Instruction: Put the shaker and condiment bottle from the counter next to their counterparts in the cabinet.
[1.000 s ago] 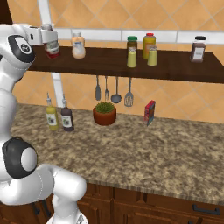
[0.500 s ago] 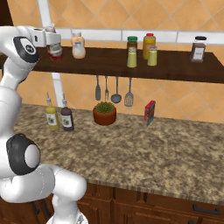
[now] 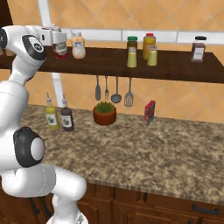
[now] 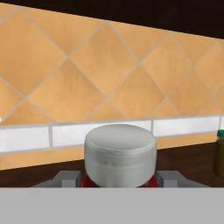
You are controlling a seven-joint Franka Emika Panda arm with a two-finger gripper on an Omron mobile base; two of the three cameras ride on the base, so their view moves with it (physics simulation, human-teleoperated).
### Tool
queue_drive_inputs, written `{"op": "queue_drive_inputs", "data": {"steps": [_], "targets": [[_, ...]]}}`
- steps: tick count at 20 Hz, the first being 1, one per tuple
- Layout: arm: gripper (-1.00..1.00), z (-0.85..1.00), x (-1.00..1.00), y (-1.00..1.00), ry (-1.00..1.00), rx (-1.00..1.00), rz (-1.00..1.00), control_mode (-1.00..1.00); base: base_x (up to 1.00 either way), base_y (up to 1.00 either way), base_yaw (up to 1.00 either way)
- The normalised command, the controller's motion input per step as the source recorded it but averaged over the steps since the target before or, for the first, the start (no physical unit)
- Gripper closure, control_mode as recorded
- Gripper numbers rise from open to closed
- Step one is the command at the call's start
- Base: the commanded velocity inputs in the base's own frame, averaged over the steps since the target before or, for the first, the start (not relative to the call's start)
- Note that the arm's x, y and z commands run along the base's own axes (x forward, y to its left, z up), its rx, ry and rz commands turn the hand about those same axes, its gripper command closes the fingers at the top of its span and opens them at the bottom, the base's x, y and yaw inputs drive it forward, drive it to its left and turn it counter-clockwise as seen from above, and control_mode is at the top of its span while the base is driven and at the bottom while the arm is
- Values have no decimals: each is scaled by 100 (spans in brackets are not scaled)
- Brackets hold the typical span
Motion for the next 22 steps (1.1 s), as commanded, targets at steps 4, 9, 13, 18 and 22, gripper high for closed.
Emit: {"op": "queue_drive_inputs", "data": {"steps": [4, 9, 13, 18, 22], "targets": [[-100, -5, 13, 0, 0, 0, 0, -100, 0, 0, 0], [-100, 0, 3, 0, 0, 0, 0, -100, 0, 0, 0], [-100, 0, 0, 0, 0, 0, 0, -100, 0, 0, 0], [-100, 0, 0, 4, 0, 0, 0, -100, 0, 0, 0], [-100, 0, -1, 27, 0, -1, 0, -100, 0, 0, 0]]}}
